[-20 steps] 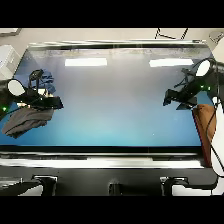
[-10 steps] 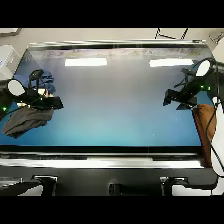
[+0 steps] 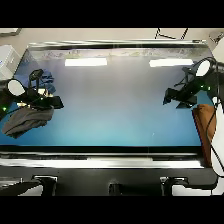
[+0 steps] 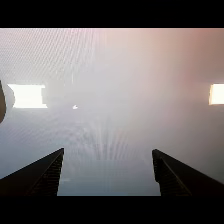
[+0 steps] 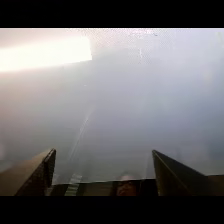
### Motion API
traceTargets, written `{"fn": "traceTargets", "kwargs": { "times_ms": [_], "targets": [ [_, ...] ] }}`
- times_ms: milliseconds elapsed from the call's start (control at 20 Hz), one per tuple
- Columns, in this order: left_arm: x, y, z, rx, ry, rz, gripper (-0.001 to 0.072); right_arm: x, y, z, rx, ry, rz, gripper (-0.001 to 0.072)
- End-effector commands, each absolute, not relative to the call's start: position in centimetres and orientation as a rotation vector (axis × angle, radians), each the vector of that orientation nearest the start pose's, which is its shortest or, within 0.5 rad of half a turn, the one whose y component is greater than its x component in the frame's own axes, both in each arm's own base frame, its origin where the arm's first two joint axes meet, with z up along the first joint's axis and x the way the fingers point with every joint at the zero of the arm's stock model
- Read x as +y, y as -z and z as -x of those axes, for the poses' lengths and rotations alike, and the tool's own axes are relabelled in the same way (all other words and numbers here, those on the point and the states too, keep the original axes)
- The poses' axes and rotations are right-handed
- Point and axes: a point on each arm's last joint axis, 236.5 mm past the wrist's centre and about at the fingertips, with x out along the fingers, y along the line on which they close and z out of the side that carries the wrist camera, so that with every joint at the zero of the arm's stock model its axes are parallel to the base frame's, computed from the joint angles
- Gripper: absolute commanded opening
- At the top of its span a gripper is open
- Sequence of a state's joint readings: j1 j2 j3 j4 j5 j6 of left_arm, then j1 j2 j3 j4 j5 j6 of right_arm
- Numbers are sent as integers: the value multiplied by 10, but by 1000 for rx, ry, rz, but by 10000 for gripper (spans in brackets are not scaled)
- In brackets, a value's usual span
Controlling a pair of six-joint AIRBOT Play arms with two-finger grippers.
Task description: Fold the clothes and pants, and hang the long-sleeved shirts on hangers.
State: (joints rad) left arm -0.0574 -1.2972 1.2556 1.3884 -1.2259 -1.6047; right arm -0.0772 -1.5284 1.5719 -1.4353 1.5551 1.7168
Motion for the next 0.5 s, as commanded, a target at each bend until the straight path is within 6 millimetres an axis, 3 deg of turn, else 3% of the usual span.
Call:
{"fn": "traceTargets", "kwargs": {
  "times_ms": [0, 100, 150, 200, 300, 350, 450],
  "targets": [
    [-63, -37, -398, 1230, 134, 163, 590, -8, -32, -407, 1459, 75, -234, 684],
    [-58, -43, -401, 1216, 122, 149, 607, -10, -34, -420, 1404, 73, -221, 682],
    [-35, -53, -402, 1215, 66, 102, 608, -11, -34, -425, 1383, 73, -221, 683],
    [5, -71, -401, 1216, -68, 80, 609, -10, -34, -426, 1378, 72, -223, 682],
    [88, -104, -389, 1183, -362, 212, 720, -10, -34, -430, 1364, 72, -225, 681],
    [116, -107, -378, 1183, -444, 312, 720, -9, -33, -431, 1364, 65, -231, 680],
    [152, -88, -346, 1234, -522, 524, 720, -3, -31, -431, 1372, 44, -248, 679]
  ]
}}
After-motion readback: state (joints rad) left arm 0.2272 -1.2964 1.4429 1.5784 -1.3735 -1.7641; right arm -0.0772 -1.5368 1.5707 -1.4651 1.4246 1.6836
